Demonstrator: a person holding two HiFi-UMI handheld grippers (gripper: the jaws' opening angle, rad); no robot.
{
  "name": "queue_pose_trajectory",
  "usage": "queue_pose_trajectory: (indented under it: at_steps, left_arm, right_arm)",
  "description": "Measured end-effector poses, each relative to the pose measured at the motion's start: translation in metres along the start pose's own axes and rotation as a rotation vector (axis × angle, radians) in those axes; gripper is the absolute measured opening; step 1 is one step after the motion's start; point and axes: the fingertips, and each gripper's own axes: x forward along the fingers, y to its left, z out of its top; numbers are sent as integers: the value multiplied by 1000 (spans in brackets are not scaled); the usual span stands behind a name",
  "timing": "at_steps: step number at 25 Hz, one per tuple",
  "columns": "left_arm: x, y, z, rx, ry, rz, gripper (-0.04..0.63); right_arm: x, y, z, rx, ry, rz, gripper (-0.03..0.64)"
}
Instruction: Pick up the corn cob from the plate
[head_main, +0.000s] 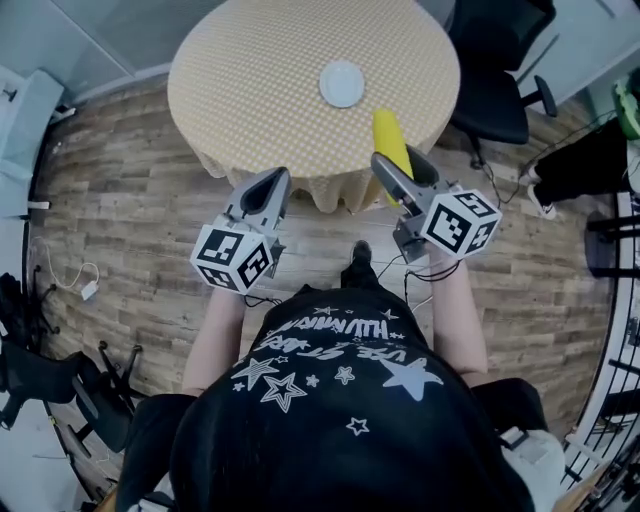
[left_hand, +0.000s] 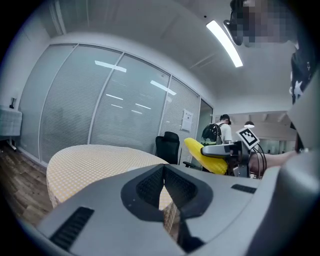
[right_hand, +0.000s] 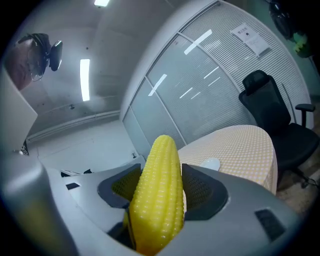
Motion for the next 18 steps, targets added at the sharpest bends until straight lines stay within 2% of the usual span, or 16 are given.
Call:
queue_pose_trajectory:
  at_steps: [9, 18]
  left_arm:
    - [-44, -24, 0, 23, -27, -52, 6]
    - [-82, -23, -20, 7, -9, -53, 6]
  right_arm:
    - [-31, 46, -25, -13, -22, -31, 265]
    - [-44, 77, -63, -17, -3, -49, 265]
